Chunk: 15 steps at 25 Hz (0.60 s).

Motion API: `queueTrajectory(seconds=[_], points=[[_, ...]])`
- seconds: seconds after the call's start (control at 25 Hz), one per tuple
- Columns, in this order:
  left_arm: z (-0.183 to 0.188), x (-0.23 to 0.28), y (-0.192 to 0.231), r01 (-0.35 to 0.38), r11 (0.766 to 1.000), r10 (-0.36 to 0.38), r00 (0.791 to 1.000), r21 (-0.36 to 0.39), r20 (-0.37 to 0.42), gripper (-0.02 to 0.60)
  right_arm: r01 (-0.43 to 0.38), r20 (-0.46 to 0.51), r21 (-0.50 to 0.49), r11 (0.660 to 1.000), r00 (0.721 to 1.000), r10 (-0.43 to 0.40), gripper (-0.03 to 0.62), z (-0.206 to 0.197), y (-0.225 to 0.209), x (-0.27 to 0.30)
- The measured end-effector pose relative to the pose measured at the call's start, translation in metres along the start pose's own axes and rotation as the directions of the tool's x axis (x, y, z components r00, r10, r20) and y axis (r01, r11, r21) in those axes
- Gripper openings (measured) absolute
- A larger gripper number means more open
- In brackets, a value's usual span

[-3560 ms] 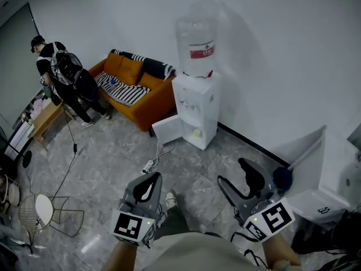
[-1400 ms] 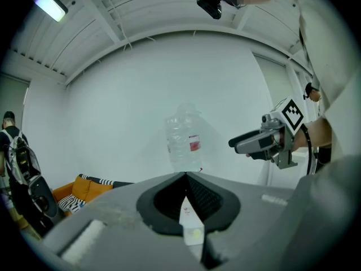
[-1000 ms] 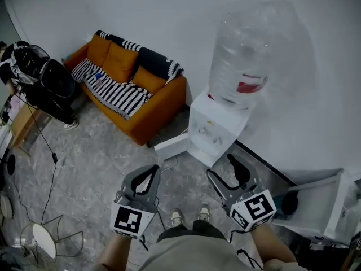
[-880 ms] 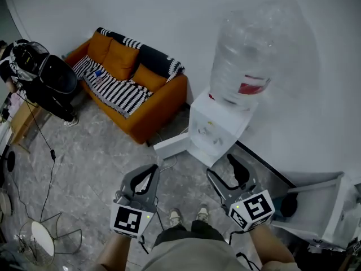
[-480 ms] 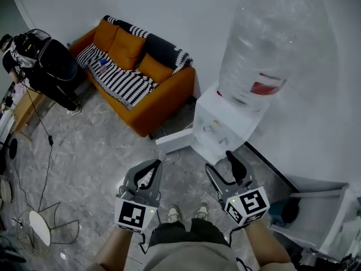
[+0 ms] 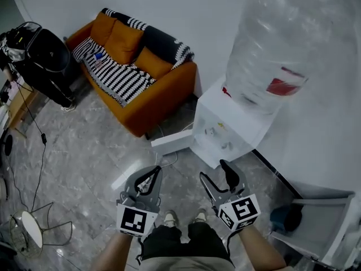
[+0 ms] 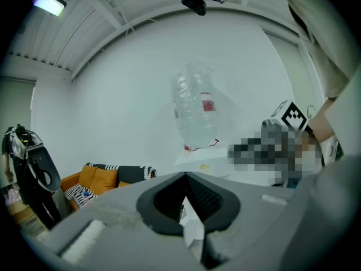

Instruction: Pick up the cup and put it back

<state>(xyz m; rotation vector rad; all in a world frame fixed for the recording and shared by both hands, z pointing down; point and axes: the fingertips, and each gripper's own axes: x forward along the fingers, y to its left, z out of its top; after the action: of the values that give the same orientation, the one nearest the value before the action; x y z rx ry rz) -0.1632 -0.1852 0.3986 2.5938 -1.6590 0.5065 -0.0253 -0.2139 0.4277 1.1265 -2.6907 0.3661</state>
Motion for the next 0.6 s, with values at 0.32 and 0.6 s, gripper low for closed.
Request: queueTrajectory(seconds=[0.32, 0.6], points=[[-0.089, 0.041, -0.010, 0.023, 0.999, -0.024, 0.999, 0.026, 0.032, 0.002, 0.005, -0.037, -0.011, 1.000, 0.999, -0.005, 0.293, -0.102, -0.022, 0.048], [-0.195, 0.079, -0.014, 0.041, 0.999, -0.041, 0.999, 0.006, 0.011, 0.002, 0.020, -0.062, -0.006, 1.000, 0.998, -0.020, 0.293, -0.200, -0.044, 0.091]])
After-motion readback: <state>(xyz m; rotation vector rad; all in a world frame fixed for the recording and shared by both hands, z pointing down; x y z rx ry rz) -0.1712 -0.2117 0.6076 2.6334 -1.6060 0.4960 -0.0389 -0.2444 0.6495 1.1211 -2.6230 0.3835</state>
